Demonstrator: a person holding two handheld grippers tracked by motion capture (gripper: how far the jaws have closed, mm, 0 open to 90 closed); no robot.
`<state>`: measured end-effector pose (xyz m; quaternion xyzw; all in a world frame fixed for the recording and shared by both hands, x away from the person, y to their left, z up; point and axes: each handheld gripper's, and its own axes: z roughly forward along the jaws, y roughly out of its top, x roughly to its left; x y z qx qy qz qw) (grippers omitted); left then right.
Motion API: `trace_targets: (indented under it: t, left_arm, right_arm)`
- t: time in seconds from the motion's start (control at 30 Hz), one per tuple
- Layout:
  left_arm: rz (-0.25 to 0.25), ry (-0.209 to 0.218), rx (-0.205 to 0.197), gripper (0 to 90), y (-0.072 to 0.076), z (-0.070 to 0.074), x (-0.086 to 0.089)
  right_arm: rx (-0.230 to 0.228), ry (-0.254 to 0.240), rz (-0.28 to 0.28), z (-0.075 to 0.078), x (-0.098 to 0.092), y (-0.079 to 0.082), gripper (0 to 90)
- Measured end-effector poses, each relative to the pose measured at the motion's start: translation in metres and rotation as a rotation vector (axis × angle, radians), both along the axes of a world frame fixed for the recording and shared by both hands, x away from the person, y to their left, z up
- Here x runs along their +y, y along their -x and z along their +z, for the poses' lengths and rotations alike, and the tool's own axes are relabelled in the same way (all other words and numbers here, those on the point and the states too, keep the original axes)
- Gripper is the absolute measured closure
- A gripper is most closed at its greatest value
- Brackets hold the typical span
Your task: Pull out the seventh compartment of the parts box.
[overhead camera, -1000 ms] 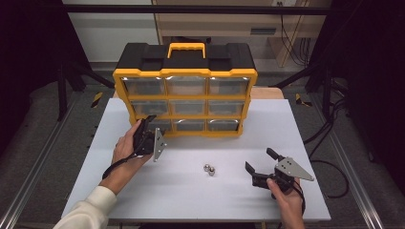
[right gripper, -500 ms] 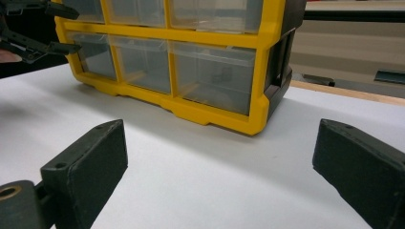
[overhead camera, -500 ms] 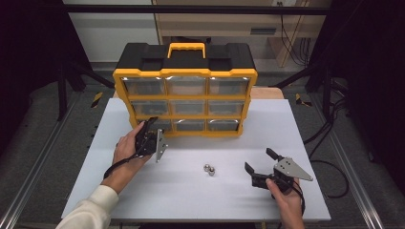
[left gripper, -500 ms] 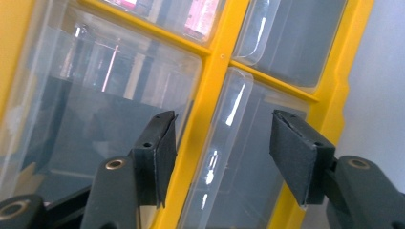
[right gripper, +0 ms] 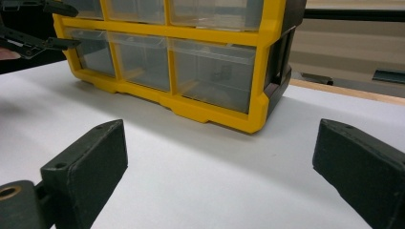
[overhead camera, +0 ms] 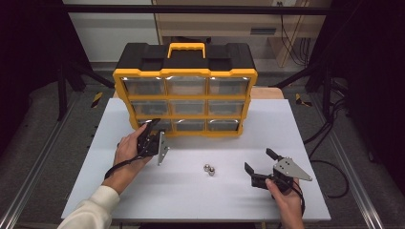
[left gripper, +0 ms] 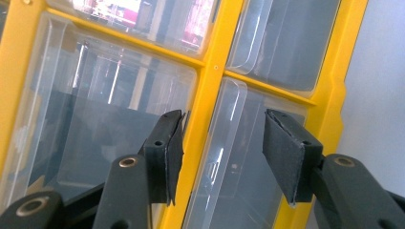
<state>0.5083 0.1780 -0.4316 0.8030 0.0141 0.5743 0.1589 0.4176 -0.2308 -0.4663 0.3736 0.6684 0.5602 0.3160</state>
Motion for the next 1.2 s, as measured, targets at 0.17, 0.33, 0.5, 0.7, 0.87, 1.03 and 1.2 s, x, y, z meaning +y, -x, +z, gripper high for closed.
trace_targets:
  t: [0.17, 0.33, 0.5, 0.7, 0.87, 1.03, 1.2]
  left_arm:
    - [0.008, 0.003, 0.004, 48.3, -0.001, 0.0, 0.001]
    - [0.006, 0.001, -0.001, 49.0, 0.0, 0.0, 0.0]
    - [0.003, 0.0, -0.008, 49.6, 0.001, 0.001, 0.0]
    - [0.004, 0.008, -0.02, 49.6, 0.002, 0.003, 0.0]
    - [-0.001, -0.015, -0.037, 49.4, 0.002, 0.007, 0.0]
    - [0.008, -0.037, -0.048, 49.3, 0.0, 0.008, 0.001]
    - [0.027, -0.047, -0.043, 49.4, -0.003, 0.004, 0.005]
  right_arm:
    - [0.01, 0.005, 0.0, 0.0, 0.0, 0.001, 4.8]
    - [0.012, -0.004, -0.002, 0.0, 0.002, 0.001, 4.8]
    - [0.025, 0.001, -0.004, 0.0, 0.001, 0.001, 4.8]
    - [0.019, 0.013, -0.001, 0.0, 0.003, 0.002, 4.8]
    - [0.013, 0.012, -0.002, 0.0, 0.003, 0.0, 4.8]
    - [0.01, 0.013, -0.004, 0.0, 0.002, 0.001, 4.8]
    - [0.01, 0.014, -0.004, 0.0, 0.002, 0.0, 4.8]
